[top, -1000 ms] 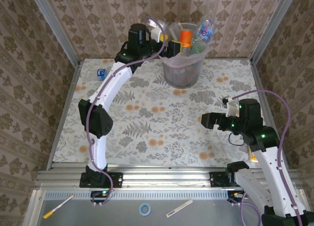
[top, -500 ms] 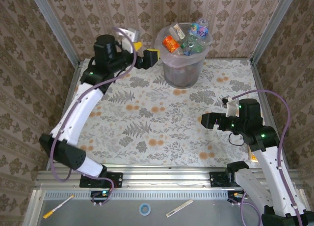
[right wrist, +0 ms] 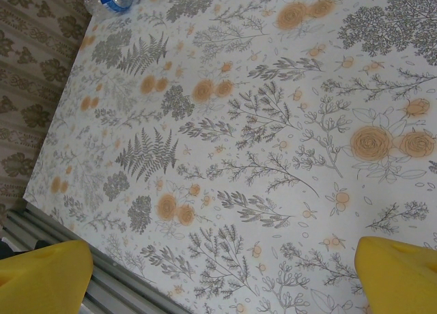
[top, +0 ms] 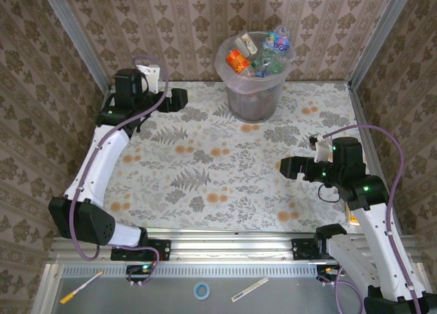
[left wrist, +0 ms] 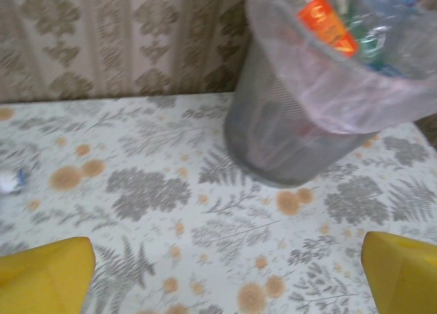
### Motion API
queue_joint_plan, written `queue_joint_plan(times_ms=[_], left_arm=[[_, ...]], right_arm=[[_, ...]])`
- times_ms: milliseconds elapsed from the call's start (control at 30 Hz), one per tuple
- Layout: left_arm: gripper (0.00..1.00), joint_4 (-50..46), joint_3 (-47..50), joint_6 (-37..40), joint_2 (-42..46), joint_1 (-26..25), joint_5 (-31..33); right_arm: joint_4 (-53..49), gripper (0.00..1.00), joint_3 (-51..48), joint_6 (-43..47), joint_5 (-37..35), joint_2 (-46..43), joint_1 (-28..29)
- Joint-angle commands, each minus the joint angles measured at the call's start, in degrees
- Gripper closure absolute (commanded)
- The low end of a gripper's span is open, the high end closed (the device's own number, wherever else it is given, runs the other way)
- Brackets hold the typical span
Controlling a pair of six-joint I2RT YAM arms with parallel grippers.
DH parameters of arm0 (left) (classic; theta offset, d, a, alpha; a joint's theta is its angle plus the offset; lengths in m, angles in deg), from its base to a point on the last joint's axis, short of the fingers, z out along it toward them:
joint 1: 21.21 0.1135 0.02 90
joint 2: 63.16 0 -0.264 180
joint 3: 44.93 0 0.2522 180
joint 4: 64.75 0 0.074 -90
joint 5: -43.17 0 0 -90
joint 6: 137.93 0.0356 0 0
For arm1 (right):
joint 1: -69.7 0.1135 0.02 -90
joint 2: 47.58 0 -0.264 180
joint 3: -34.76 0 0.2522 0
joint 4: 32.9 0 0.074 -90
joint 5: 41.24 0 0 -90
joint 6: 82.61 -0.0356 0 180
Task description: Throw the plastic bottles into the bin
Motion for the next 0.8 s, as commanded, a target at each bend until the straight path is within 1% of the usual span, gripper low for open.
queue_joint_plan(times_ms=[0, 67, 167, 300, 400, 500, 633, 700, 767], left_arm=[[0.0, -3.7, 0.8, 0.3, 0.1, 2.7, 3.3], [0.0, -4.8, 1.0, 0.6, -0.6, 4.1, 4.3], [0.0, -5.3, 1.4, -0.7, -1.9, 6.8, 3.4], [0.0, -3.6, 2.4, -4.4, -4.1, 10.0, 2.4], [0.0, -1.8, 2.8, -9.1, -6.6, 12.4, 3.0], [0.0, 0.5, 2.6, -14.6, -10.2, 14.7, 1.2], [0.0, 1.2, 0.0, -21.1, -16.0, 15.9, 0.8], [0.0, 1.2, -1.3, -25.7, -18.8, 16.1, 2.0], [0.0, -0.8, -3.5, -30.0, -21.7, 16.4, 3.8]], right_arm=[[-0.7, 0.0, -0.4, 0.3, 0.0, -0.7, -0.2], [-0.7, 0.0, -0.4, 0.2, 0.0, -0.7, -0.2], [-0.7, 0.0, -0.5, 0.3, 0.2, -0.7, -0.2], [-0.6, 0.0, -0.4, 0.2, 0.2, -0.7, -0.2], [-0.6, 0.0, -0.6, 0.2, 0.3, -0.7, -0.2], [-0.6, 0.0, -0.7, 0.3, 0.2, -0.7, -0.2], [-0.5, 0.0, -0.7, 0.2, 0.0, -0.7, -0.2], [-0.4, 0.0, -0.8, 0.2, -0.1, -0.7, -0.2], [-0.4, 0.0, -0.8, 0.2, -0.1, -0.7, -0.2]])
